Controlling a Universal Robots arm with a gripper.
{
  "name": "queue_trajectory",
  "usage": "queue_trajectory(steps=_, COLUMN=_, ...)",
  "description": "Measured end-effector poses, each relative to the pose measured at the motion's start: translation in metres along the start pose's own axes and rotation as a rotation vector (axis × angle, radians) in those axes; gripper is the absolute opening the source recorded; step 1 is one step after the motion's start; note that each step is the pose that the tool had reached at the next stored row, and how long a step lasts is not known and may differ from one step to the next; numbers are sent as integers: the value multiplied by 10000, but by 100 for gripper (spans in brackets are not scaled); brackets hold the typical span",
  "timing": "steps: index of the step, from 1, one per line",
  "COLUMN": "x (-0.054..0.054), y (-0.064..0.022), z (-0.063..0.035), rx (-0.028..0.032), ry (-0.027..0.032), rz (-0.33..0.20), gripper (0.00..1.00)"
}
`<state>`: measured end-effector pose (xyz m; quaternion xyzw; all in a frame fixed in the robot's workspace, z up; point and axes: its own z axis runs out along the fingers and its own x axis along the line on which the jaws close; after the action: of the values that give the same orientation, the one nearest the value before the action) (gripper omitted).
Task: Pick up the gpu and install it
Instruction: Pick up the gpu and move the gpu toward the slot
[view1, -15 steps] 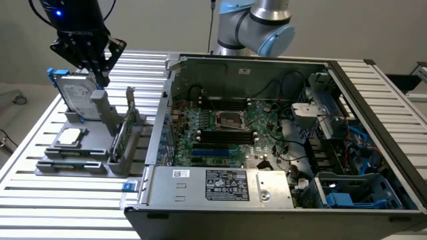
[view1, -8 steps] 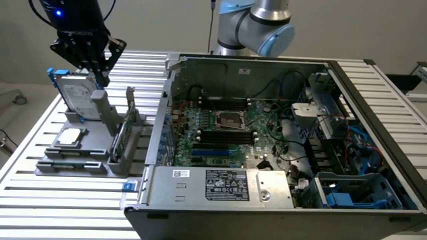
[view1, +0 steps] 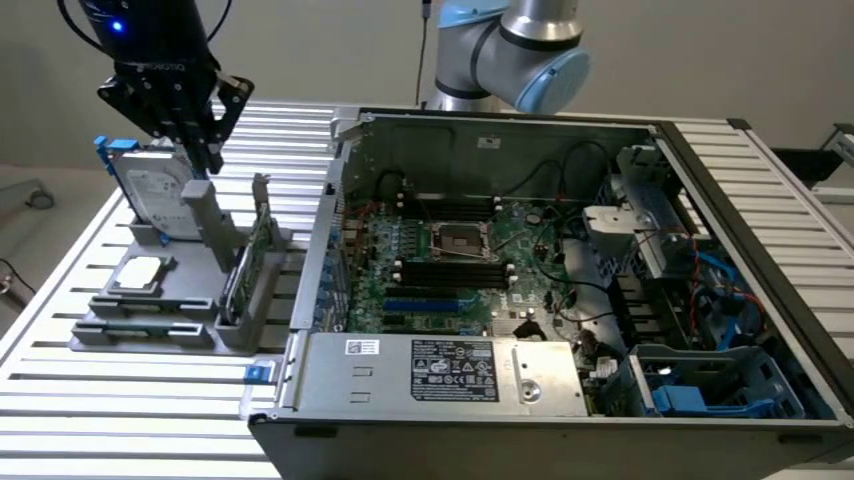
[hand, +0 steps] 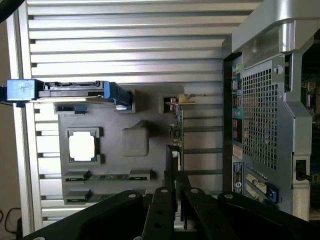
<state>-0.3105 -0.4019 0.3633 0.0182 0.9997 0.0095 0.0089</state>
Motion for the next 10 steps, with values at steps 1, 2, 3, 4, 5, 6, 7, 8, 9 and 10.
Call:
queue_trajectory(steps=1, x=0, y=0, z=0, rx=1, ry=1, rz=0, gripper=24)
queue_trajectory(steps=2, x=0, y=0, z=0, rx=1, ry=2, rz=0, gripper=29)
queue_trajectory(steps=3, x=0, y=0, z=2, rx=4, ry=4, rz=1, gripper=29)
queue_trajectory(steps=4, x=0, y=0, z=9, rx=38, ry=3, rz=0, gripper=36)
queue_trajectory(steps=5, x=0, y=-1, z=24, rx=75, ry=-1, rz=-1, gripper=36)
queue_trajectory(steps=6, x=0, y=-2, z=43, rx=96, ry=-2, rz=-2, gripper=42)
queue_trajectory(steps=7, x=0, y=-2, z=61, rx=106, ry=-1, rz=-3, gripper=42)
queue_trajectory(steps=8, x=1, y=-2, z=78, rx=111, ry=0, rz=-2, gripper=42)
queue_trajectory(steps=9, x=2, y=-2, z=97, rx=114, ry=-2, rz=-1, gripper=42)
queue_trajectory(steps=10, x=2, y=-2, z=115, rx=115, ry=-1, rz=-2, gripper=42)
